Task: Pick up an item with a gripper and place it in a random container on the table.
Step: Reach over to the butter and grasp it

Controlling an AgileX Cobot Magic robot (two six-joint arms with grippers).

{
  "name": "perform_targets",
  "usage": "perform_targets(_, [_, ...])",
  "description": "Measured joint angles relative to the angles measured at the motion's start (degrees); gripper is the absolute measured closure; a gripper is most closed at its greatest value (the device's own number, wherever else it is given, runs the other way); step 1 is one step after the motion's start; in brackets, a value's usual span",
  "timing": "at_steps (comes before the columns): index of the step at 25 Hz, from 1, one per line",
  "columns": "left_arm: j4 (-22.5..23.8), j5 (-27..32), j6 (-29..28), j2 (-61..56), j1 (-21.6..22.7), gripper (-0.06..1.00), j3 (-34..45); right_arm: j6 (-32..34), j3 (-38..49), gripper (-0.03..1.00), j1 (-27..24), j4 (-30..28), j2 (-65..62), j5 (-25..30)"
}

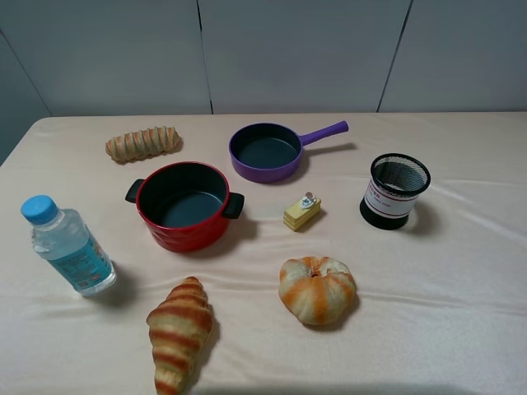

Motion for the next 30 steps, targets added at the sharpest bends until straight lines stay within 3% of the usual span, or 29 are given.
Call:
perform_targets(19, [0.0, -0.1, 0.0, 0.0, 0.0, -0.04, 0.0, -0.2, -2.0, 0.27, 0.0, 0.6, 0.6, 0.2])
perform_targets(30, [0.0, -0.1, 0.0, 0.0, 0.0, -0.04, 0.0, -0.7, -6.1, 0.27, 0.0, 1.5, 16.7, 0.3])
